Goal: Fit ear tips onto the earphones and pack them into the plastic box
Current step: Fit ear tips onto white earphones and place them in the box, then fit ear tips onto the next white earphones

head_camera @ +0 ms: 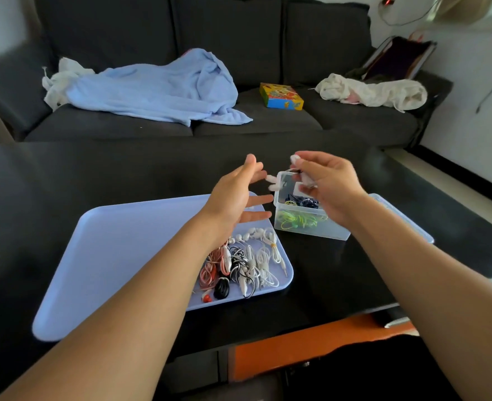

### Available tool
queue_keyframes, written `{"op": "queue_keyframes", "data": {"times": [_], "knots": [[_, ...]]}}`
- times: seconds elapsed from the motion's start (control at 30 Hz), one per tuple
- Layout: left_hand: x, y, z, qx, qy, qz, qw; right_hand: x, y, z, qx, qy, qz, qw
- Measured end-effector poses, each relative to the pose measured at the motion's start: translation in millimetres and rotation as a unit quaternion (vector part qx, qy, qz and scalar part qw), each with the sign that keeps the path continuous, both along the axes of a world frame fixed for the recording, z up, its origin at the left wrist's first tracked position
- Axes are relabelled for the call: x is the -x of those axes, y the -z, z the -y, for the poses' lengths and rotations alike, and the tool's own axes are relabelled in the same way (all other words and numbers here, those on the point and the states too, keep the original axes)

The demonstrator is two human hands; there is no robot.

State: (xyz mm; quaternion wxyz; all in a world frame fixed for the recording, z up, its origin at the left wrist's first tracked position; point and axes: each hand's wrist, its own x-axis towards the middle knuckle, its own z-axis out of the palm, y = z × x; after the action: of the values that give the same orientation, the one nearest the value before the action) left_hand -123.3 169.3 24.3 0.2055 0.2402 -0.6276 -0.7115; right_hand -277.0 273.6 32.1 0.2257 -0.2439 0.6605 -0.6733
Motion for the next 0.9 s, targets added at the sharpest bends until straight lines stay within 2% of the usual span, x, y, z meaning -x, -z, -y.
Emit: {"op": "queue_keyframes", "data": {"times": [0.07, 0.17, 0.27, 0.4, 0.57, 0.63, 0.7, 0.77, 0.83, 0.9], "knots": [[1.1, 0.3, -1.1, 0.03, -0.023, 0.011, 0.999, 18.4, 1.7, -7.8, -0.028, 0.056, -0.06, 0.996], [2.5, 5.7, 0.1, 0.078, -0.051, 0.043, 0.995, 37.9, 14.5, -21.1, -0.099, 0.082, -0.178, 0.976], [1.9, 14.3, 2.6, 0.118, -0.065, 0.07, 0.988, 51.2, 30.1, -29.8, -0.204, 0.092, -0.299, 0.928], [1.5, 21.3, 5.7, 0.151, -0.061, 0.097, 0.982, 56.6, 38.3, -29.1, -0.264, 0.095, -0.384, 0.88], [1.3, 21.8, 8.6, 0.156, -0.069, 0.094, 0.981, 56.5, 35.7, -22.4, -0.262, 0.127, -0.4, 0.869], [-0.4, 22.6, 9.1, 0.158, -0.063, 0.1, 0.98, 59.5, 35.3, -21.5, -0.341, 0.1, -0.394, 0.847], [-3.0, 23.5, 11.2, 0.163, -0.057, 0.111, 0.979, 54.4, 33.1, -18.0, -0.448, 0.028, -0.384, 0.807], [-6.8, 24.0, 15.1, 0.167, -0.055, 0.122, 0.977, 45.9, 31.1, -13.0, -0.493, -0.006, -0.386, 0.78], [-9.4, 24.9, 20.5, 0.173, -0.053, 0.135, 0.974, 37.2, 25.7, -8.5, -0.497, 0.025, -0.412, 0.763], [-14.7, 26.2, 27.2, 0.191, -0.05, 0.161, 0.967, 25.5, 19.2, -1.7, -0.462, 0.102, -0.423, 0.772]]}}
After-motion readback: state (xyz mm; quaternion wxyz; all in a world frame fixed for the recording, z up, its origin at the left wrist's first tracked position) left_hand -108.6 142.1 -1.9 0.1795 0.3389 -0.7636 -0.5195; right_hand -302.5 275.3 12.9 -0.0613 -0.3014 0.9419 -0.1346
